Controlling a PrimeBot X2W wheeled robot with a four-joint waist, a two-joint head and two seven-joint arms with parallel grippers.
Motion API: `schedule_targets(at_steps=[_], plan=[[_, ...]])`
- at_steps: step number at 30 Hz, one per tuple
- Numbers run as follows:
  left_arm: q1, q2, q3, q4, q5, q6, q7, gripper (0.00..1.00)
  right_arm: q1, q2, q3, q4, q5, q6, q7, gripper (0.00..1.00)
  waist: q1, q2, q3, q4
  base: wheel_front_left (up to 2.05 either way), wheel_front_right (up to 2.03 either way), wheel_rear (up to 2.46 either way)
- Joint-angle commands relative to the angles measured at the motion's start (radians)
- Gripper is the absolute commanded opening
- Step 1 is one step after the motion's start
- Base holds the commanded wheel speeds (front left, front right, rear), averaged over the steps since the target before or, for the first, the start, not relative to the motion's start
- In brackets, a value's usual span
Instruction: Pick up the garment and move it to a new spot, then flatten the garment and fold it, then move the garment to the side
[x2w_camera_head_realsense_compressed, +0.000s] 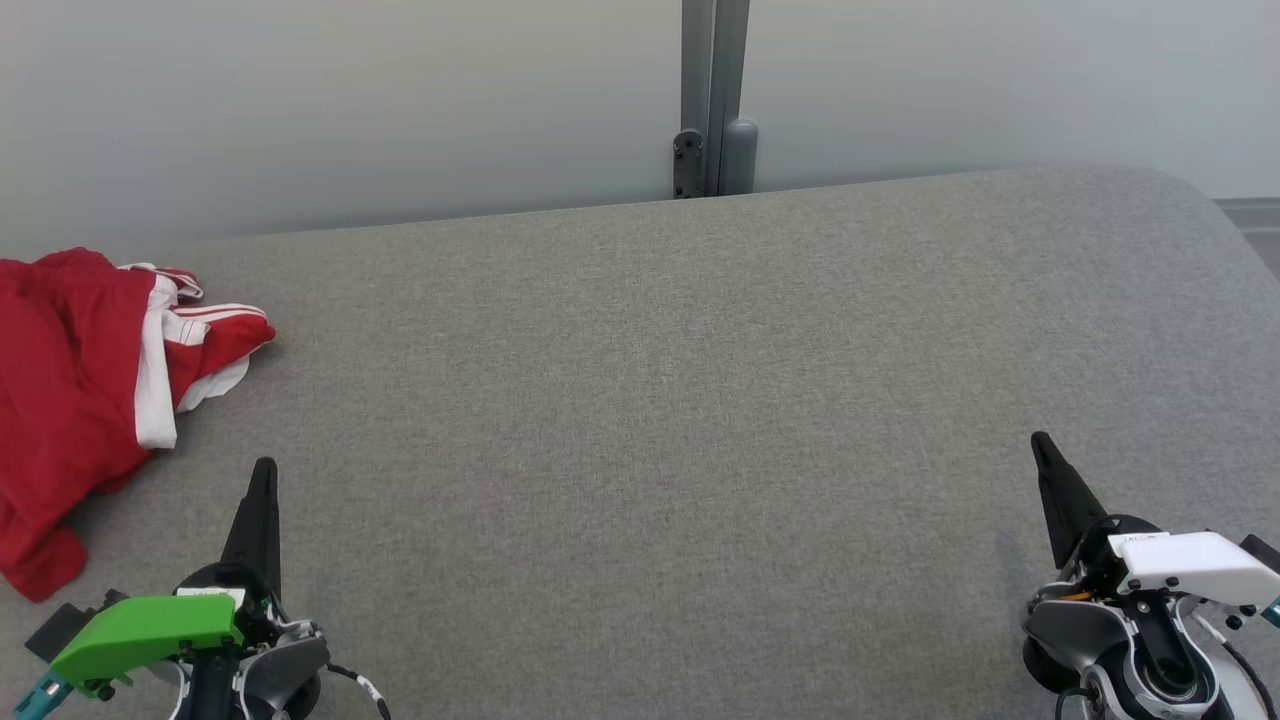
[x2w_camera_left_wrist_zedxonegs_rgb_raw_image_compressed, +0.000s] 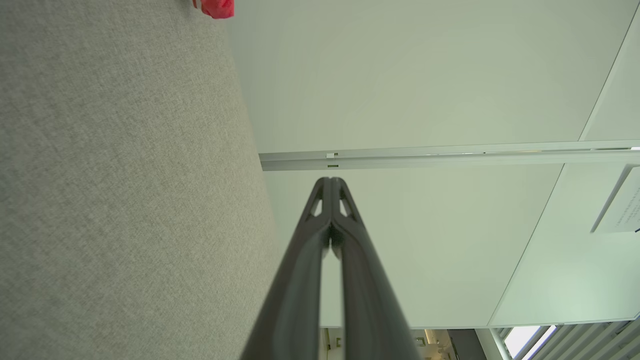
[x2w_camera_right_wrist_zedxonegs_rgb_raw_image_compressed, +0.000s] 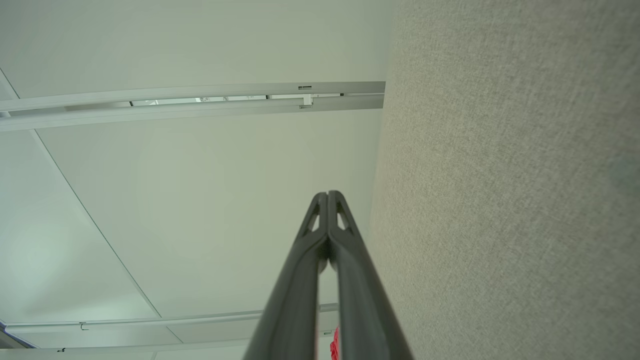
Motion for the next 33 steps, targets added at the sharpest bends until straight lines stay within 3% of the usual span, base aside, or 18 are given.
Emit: schedule_targets(at_steps=[1,33], plan=[[-0.011,0.000,0.002,-0.002,0.000,-0.003,0.002,0.00,-0.007,-0.001,0.000,-0.001,-0.003,0.000,0.001,0.00,0.0000,0.0000,0.000,0.000,0.00,0.00,0.00],[-0.011,0.000,0.002,-0.002,0.000,-0.003,0.002,0.00,-0.007,-0.001,0.000,-0.001,-0.003,0.000,0.001,0.00,0.0000,0.0000,0.000,0.000,0.00,0.00,0.00]])
